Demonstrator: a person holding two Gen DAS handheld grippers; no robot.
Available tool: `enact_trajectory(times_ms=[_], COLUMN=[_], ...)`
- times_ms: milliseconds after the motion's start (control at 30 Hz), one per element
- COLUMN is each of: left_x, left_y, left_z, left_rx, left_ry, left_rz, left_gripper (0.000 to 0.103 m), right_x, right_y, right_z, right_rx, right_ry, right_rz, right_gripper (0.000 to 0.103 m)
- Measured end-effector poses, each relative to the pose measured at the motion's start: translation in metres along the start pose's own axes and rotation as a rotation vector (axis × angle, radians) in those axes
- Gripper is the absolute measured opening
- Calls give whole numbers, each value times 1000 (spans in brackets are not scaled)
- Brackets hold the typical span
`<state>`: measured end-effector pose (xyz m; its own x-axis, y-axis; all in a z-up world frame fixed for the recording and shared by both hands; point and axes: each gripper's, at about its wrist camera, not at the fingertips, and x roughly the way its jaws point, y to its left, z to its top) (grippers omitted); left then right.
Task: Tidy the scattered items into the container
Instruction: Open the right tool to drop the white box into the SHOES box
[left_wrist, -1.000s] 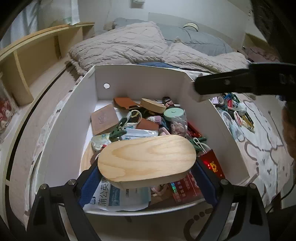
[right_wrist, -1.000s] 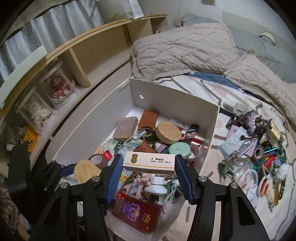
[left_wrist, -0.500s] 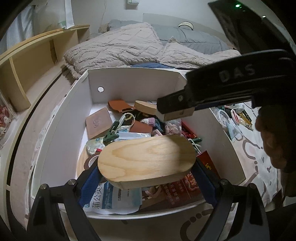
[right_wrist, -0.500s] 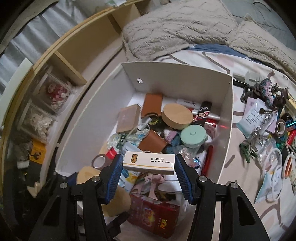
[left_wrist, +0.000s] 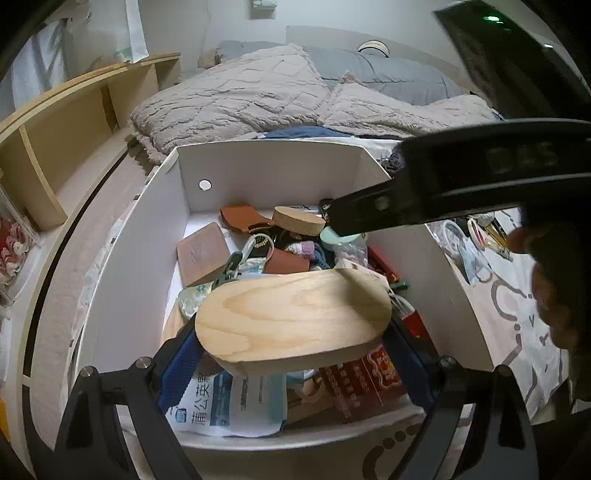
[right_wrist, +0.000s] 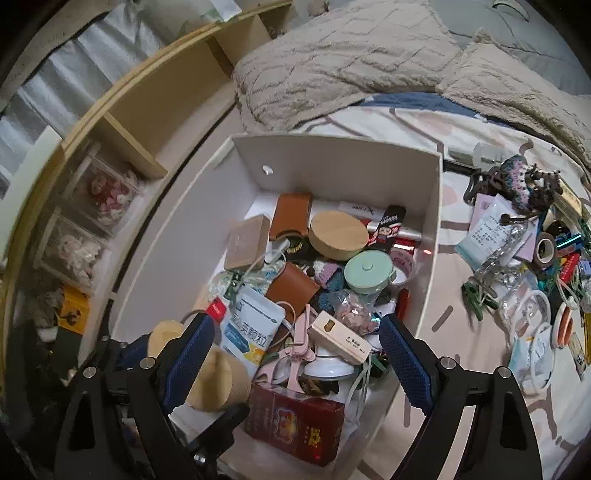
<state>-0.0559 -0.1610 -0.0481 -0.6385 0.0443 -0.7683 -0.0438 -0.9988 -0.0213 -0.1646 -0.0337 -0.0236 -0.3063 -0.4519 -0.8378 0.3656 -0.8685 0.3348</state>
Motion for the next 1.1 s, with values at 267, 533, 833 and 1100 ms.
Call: enact_trajectory(times_ms=[267,533,833,1100], left_x=[5,11,12,0], left_y=[12,18,28,20], left_z=[15,35,36,37], left_rx=[-71,-85,-131,-108], left_ry=[-10,-54,-66,-78], left_rz=[8,35,70,72], left_gripper=[93,93,103,103], right_x=[-21,-30,-37,-44], right_y=[-14,-24,-22,-17], right_z=[1,-4,-7,-11], right_rx=[39,42,31,14], right_ry=[-58,-72,-89,-108], right_rz=[-13,-19,59,77], right_gripper=[91,91,91,91])
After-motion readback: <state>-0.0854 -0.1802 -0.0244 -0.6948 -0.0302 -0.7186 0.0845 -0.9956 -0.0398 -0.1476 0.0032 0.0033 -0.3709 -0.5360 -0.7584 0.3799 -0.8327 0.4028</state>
